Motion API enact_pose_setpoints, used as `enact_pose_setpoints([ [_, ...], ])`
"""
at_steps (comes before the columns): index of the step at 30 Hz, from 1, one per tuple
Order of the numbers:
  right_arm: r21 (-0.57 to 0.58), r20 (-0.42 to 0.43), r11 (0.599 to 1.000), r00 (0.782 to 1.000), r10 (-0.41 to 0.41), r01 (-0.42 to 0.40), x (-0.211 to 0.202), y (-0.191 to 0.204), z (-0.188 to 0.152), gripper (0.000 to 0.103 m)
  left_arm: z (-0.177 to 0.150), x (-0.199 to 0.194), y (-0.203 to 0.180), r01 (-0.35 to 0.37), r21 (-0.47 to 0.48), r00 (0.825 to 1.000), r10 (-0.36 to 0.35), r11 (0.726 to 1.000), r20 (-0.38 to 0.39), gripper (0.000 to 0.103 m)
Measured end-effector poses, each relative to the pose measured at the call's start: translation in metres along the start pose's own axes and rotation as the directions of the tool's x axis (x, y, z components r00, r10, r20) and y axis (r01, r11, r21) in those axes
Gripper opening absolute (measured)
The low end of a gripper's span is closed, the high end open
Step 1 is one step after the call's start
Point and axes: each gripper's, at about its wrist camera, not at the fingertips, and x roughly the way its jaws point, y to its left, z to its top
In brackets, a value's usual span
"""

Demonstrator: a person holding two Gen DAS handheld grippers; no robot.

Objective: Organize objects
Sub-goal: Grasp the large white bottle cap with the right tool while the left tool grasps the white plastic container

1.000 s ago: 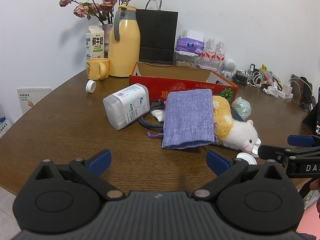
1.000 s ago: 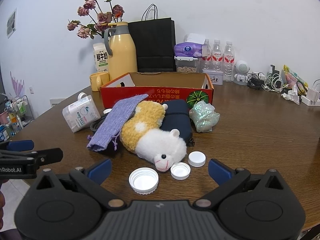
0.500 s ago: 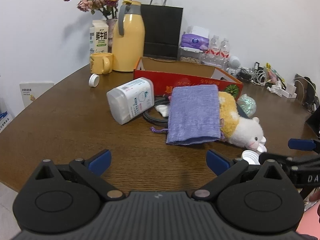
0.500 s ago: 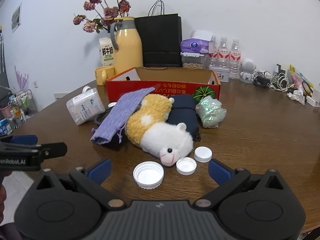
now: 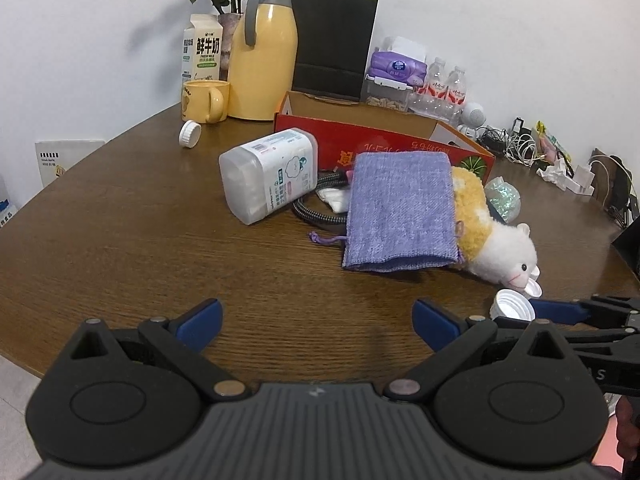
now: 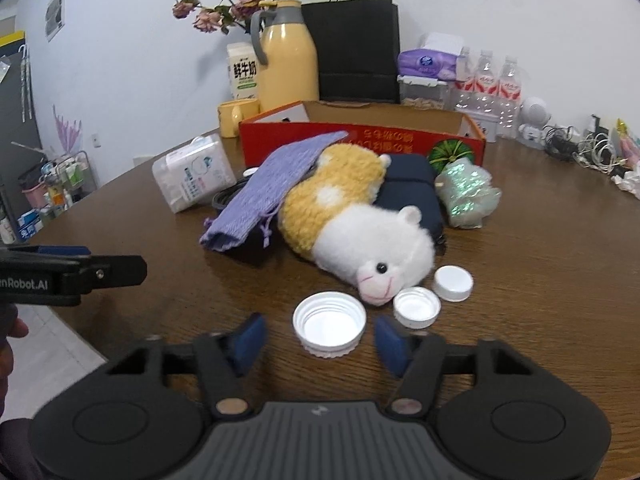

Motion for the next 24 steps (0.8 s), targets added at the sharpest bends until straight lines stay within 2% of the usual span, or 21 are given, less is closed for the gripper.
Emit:
enact_pose_setpoints([
  [2, -0.008, 0.0, 1.0, 1.0, -0.005, 0.005, 0.003, 0.001, -0.001, 0.039, 0.0, 0.001, 0.001, -0.001, -0.005, 1.0, 0.001, 1.0, -0.002, 0.103],
  [9, -0.011, 0.011, 1.0, 1.0, 0.011, -0.011, 0.006, -0.002, 0.0, 0.038, 0.003, 0.007, 0.004, -0.014, -0.018, 1.0, 0.013, 1.0, -0.009, 0.103],
  [13, -0.019, 0.015, 0.999, 0.999, 0.048, -0.048, 0.002, -0.002, 0.002, 0.038, 0.01, 0.008, 0.007, -0.034, -0.034, 0.999, 0.034, 0.999, 0.006, 0.103],
  [17, -0.031, 0.046, 0.997, 0.996, 0.076, -0.075, -0.007, -0.003, 0.008, 0.038, 0.026, 0.015, 0.01, -0.076, -0.065, 0.997, 0.078, 0.995, 0.026, 0.103],
  [24, -0.026, 0.129, 0.999, 0.99, 0.05, -0.047, -0.019, -0.019, 0.033, 0.038, 0.066, 0.043, 0.011, -0.151, -0.159, 0.986, 0.16, 0.976, 0.049, 0.103],
])
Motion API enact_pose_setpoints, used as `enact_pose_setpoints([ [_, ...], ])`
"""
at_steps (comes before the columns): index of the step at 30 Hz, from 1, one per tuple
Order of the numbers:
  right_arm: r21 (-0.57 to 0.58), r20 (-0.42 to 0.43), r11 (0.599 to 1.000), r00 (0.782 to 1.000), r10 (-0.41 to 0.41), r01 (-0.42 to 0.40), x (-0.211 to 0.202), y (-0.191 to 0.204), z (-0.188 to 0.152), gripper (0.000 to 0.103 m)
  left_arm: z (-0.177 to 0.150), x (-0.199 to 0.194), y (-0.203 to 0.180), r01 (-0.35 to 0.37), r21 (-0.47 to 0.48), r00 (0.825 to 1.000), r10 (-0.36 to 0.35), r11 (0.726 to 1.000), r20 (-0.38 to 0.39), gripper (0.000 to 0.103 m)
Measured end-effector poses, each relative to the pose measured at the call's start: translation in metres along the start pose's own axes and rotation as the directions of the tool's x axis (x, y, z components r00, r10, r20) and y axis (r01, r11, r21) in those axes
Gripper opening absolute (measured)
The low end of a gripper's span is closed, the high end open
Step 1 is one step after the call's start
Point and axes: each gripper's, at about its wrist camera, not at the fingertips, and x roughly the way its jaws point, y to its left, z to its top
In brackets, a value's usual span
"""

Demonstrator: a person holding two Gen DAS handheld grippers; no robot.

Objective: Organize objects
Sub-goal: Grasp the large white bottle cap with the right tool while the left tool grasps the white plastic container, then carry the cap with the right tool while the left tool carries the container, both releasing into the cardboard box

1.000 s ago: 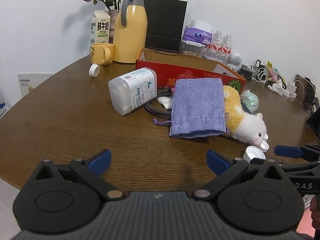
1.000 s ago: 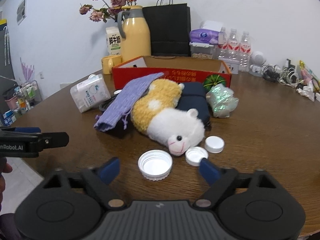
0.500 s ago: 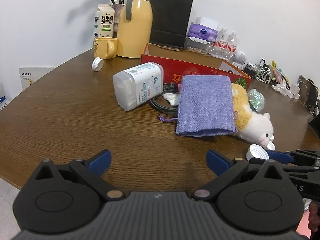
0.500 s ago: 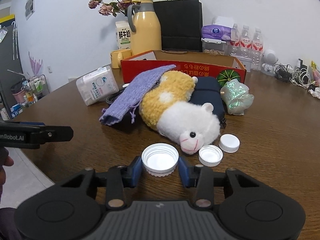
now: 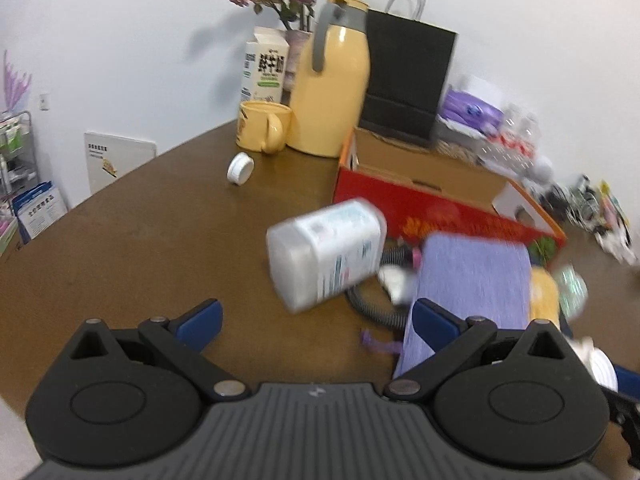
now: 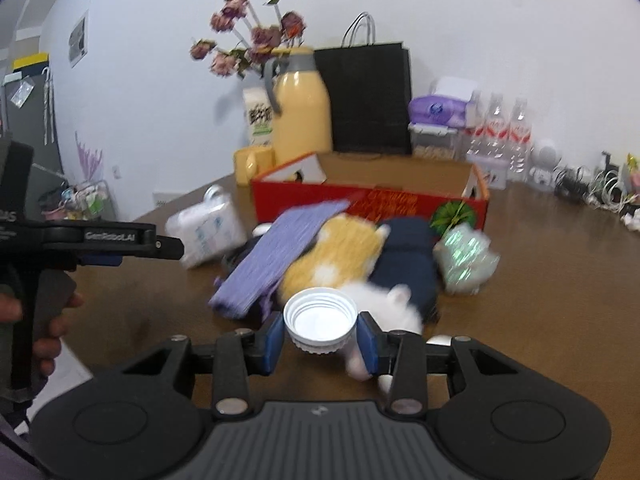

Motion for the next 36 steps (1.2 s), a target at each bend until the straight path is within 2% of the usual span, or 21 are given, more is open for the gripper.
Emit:
enact_pose_setpoints([
  [4, 0.003, 0.018, 1.0, 1.0, -0.022, 0.022, 0.01, -0.016, 0.017, 0.038, 0.014, 0.021, -0.016, -0.064, -0.04, 0.997, 0.066, 0.997, 0.036, 0.103],
  [7, 0.001, 0.025, 1.0, 0.999, -0.02, 0.02, 0.02, -0.028, 0.029, 0.038, 0.02, 0.038, -0.026, -0.115, -0.065, 0.992, 0.118, 0.991, 0.035, 0.103],
  [19, -0.035, 0.029, 0.999, 0.999, 0.028, -0.027, 0.061, -0.064, 0.061, 0.038, 0.022, 0.078, -0.042, -0.265, -0.141, 0.961, 0.273, 0.954, 0.04, 0.103],
  [24, -0.017, 0.021, 1.0, 1.0, 0.022, -0.022, 0.07, -0.065, 0.058, 0.038, 0.021, 0.088, -0.042, -0.259, -0.127, 0.963, 0.265, 0.957, 0.036, 0.103],
  [26, -0.007, 0.02, 1.0, 1.0, 0.02, -0.02, 0.073, -0.066, 0.057, 0.038, 0.023, 0.089, -0.04, -0.243, -0.129, 0.967, 0.251, 0.961, 0.043, 0.098],
  [28, 0.0, 0.019, 1.0, 1.0, 0.018, -0.018, 0.075, -0.066, 0.057, 0.038, 0.025, 0.09, -0.036, -0.23, -0.131, 0.97, 0.238, 0.964, 0.05, 0.087],
  [36, 0.001, 0.019, 1.0, 1.0, 0.002, -0.002, 0.083, -0.064, 0.06, 0.038, 0.033, 0.086, -0.021, -0.15, -0.113, 0.984, 0.159, 0.982, 0.082, 0.087],
])
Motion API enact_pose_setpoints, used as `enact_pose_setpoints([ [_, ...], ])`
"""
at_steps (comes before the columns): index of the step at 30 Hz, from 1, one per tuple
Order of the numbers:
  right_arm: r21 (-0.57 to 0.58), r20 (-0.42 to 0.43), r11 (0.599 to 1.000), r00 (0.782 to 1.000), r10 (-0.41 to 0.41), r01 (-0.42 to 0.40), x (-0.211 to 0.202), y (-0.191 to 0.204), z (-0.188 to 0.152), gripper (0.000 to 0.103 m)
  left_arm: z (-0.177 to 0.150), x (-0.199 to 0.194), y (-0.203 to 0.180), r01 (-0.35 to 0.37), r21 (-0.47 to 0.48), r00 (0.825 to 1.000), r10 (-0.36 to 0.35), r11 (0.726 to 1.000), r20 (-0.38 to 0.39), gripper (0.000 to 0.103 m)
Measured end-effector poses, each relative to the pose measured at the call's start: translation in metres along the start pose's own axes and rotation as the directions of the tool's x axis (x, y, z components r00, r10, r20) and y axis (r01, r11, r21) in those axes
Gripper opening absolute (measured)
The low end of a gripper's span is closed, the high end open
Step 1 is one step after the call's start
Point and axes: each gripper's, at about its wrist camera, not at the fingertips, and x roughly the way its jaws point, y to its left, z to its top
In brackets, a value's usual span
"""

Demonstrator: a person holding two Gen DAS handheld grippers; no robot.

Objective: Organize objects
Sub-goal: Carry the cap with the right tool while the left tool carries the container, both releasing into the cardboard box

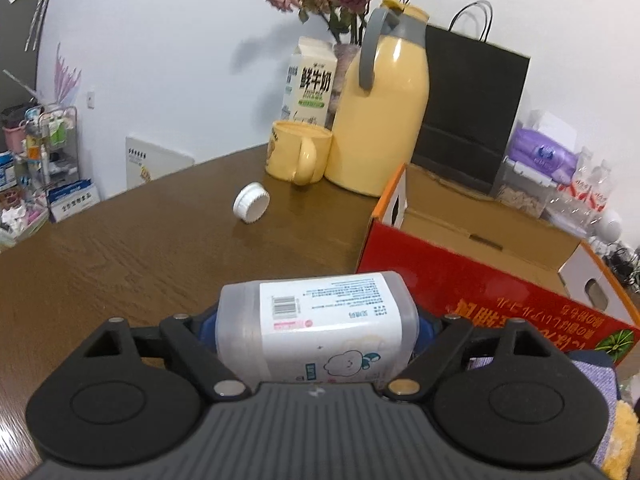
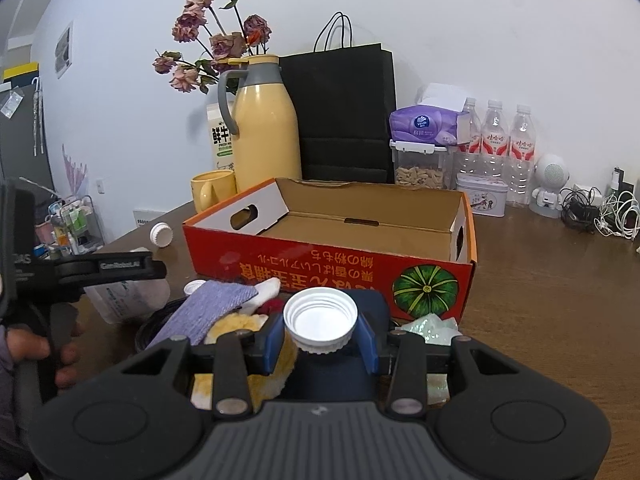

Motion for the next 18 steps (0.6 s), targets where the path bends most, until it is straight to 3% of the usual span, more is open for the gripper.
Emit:
enact_pose_setpoints([
  [6, -0.012, 0.027, 1.0, 1.0, -0.013, 0.014, 0.006, 0.001, 0.013, 0.038, 0.022, -0.011, 0.001, 0.085, 0.044, 0.995, -0.087, 0.995, 0.049, 0.087],
  [11, -0.044, 0.076, 0.998, 0.997, -0.031, 0.035, 0.017, 0.0, 0.04, 0.038, 0.058, -0.019, -0.017, 0.163, 0.12, 0.973, -0.179, 0.979, 0.144, 0.087],
  [15, -0.045, 0.112, 0.997, 0.992, -0.058, 0.063, 0.034, -0.005, 0.067, 0.038, 0.084, -0.008, -0.039, 0.208, 0.161, 0.957, -0.235, 0.965, 0.171, 0.087],
  [18, -0.035, 0.121, 0.995, 0.989, -0.084, 0.089, 0.055, -0.011, 0.086, 0.038, 0.095, 0.013, -0.056, 0.221, 0.173, 0.956, -0.248, 0.96, 0.158, 0.087],
])
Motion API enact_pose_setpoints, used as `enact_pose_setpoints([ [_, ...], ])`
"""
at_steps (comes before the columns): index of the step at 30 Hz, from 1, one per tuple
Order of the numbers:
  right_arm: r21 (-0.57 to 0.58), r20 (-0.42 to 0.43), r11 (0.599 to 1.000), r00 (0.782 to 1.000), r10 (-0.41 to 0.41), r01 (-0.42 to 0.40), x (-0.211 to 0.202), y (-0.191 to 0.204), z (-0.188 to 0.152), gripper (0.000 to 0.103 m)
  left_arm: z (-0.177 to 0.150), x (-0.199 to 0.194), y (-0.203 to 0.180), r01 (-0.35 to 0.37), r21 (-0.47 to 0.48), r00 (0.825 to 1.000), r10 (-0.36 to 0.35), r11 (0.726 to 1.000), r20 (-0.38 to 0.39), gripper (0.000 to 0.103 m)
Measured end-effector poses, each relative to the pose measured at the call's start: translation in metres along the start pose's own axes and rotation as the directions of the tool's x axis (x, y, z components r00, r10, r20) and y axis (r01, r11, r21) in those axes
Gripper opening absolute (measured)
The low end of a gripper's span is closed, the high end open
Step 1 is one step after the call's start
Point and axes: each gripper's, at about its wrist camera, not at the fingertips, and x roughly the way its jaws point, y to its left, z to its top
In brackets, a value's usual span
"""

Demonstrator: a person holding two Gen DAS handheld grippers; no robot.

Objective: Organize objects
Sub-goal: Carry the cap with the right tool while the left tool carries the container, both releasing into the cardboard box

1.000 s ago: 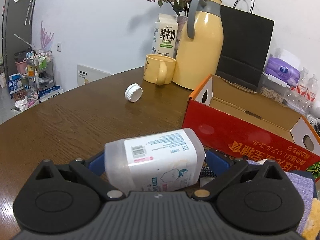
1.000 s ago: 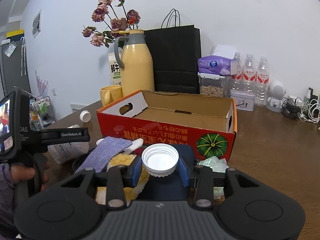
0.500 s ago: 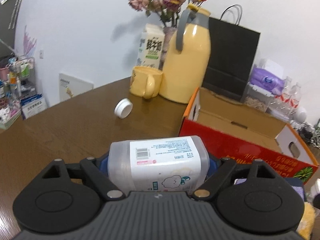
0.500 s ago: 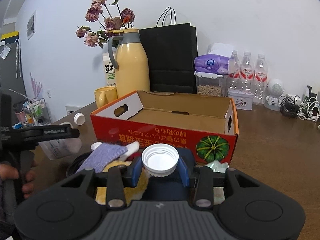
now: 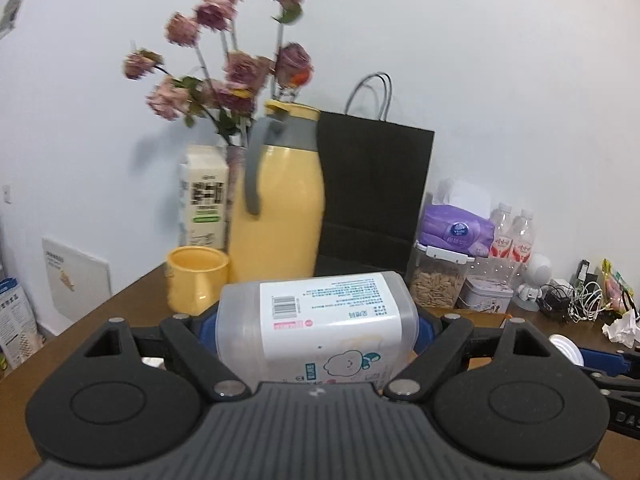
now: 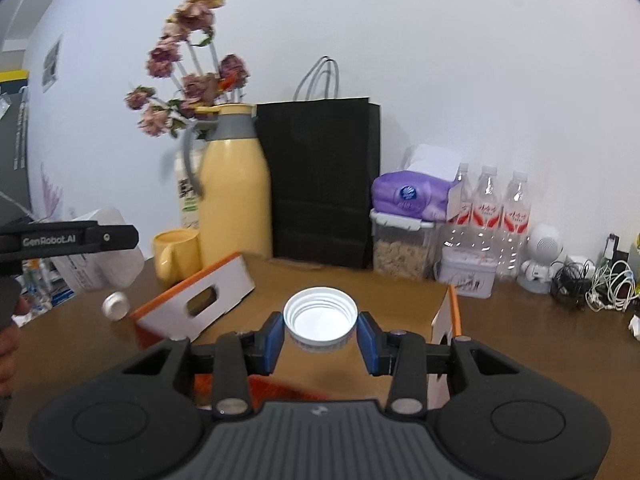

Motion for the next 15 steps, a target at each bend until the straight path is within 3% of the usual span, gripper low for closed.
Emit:
enact_pose_setpoints([
  [4, 0.03, -0.039, 0.999, 0.998, -0.039, 0.04, 0.038, -0.008, 0.005, 0.038, -0.001, 0.038, -0.016, 0.04, 0.033, 0.998, -0.038, 0.999, -0.055, 0.087],
  [8, 0.06, -0.134, 0.994, 0.987, -0.088, 0.096, 0.071, -0.02, -0.008, 0.038, -0.011, 0.073, -0.024, 0.045, 0.031, 0.993, -0.041, 0.998, -0.11, 0.087],
  [12, 0.071, -0.188, 0.992, 0.978, -0.092, 0.107, 0.087, -0.027, -0.021, 0.038, -0.029, 0.098, -0.025, 0.063, 0.07, 0.974, -0.046, 0.996, -0.221, 0.087],
  [15, 0.065, -0.219, 0.992, 0.972, -0.09, 0.107, 0.095, -0.026, -0.029, 0.038, -0.038, 0.102, -0.025, 0.081, 0.086, 0.966, -0.057, 0.993, -0.252, 0.087],
])
